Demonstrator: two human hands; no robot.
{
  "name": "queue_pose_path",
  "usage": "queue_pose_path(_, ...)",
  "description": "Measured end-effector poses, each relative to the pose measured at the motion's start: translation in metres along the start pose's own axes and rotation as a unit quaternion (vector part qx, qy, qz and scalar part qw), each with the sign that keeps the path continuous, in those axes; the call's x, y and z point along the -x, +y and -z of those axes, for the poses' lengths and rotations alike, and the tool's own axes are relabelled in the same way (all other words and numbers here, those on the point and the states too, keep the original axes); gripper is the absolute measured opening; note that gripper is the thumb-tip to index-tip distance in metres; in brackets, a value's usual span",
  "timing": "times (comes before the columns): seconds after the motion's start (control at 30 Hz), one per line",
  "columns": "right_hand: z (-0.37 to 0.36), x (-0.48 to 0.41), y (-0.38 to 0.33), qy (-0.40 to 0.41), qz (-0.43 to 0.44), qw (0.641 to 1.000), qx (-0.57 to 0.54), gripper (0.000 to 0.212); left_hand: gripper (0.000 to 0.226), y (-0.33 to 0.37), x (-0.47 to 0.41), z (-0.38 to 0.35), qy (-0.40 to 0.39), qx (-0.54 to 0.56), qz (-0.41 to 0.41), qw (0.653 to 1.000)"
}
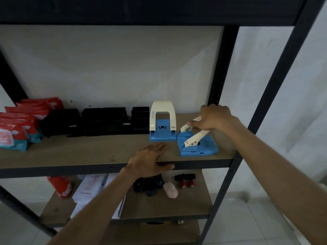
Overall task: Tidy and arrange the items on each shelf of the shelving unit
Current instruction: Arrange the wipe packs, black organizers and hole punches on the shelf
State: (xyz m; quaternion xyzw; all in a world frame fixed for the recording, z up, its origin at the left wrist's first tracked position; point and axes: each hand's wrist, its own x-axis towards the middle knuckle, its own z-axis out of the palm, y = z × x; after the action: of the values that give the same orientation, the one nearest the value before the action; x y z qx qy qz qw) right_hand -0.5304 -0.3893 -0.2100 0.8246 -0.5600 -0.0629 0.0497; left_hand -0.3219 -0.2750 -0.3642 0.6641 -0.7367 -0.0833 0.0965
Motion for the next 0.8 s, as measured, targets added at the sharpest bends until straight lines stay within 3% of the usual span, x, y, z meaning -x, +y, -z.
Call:
queue_pose_path(0.1,-0.001,-0.004,-0.009,0.007,-0.006,0.999,0.044,0.045,0.101,0.001,0.001,0.0,-0.004,-0.006,-0.003,1.0)
queue_pose_path(0.33,0.0,-0.007,-0.003,-0.001,-0.003,0.999,0.039,0.04,0.109,-0.003,0.0,-0.001,-0.015,0.001,-0.009,1.0)
queue_pose_path(0.57,0.008,-0.01,0.006,-0.045,0.058,0.997,0.034,0.053,0.109,-0.007,-0.003,-0.004,-0.01,-0.006,-0.014,1.0)
queue_pose_path(0.8,0.007,-0.02,-0.012,-0.019,0.124,0.992,0.003,0.065,0.109,-0.008,-0.003,-0.005,-0.003,-0.008,-0.017,1.0)
